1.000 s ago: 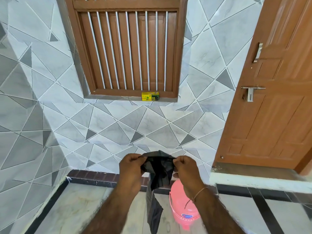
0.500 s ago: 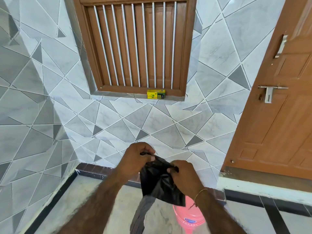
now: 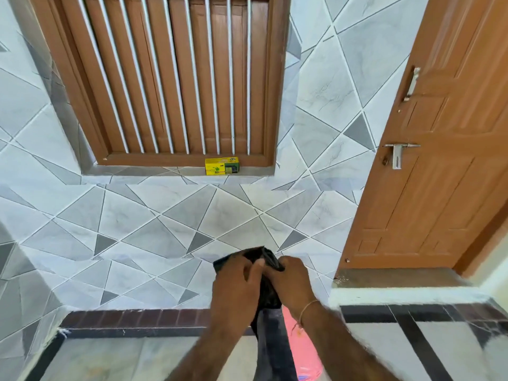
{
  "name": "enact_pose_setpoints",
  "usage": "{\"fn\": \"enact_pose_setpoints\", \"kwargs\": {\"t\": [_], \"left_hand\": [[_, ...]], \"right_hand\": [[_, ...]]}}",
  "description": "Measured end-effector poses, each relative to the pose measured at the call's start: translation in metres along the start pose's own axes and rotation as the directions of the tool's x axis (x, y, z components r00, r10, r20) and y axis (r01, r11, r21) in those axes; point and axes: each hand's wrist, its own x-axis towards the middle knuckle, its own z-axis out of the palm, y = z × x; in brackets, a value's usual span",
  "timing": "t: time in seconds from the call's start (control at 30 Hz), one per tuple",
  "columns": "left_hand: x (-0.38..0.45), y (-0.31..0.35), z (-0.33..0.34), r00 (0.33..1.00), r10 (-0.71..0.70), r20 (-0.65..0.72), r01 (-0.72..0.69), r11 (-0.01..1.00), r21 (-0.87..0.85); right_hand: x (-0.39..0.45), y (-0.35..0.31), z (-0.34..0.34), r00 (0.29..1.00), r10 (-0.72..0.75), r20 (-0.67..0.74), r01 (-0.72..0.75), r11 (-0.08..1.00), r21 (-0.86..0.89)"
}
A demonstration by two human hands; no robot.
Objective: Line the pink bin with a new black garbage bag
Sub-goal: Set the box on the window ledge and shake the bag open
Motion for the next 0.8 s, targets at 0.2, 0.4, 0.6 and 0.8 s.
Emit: {"fn": "enact_pose_setpoints", "kwargs": {"t": [0.2, 0.4, 0.6, 0.8], "left_hand": [[0.049, -0.026, 0.001, 0.970, -0.148, 0.192, 0.199, 0.938, -0.284], [0.064, -0.021, 0.008, 0.966, -0.177, 0.186, 0.237, 0.893, -0.383], [0.074, -0.006, 0.020, 0.968, -0.155, 0.197, 0.230, 0.865, -0.447], [0.081, -0.009, 0.034, 0.956, -0.257, 0.141, 0.293, 0.862, -0.414]], "right_hand": [[0.002, -0.004, 0.021, 0.958, -0.124, 0.258, 0.164, 0.977, -0.138], [0.009, -0.006, 0.010, 0.930, 0.016, 0.368, -0.147, 0.932, 0.332], [0.032, 0.006, -0.011, 0.901, 0.157, 0.405, -0.354, 0.806, 0.475], [0.049, 0.026, -0.024, 0.949, 0.249, 0.193, -0.312, 0.823, 0.474]]}}
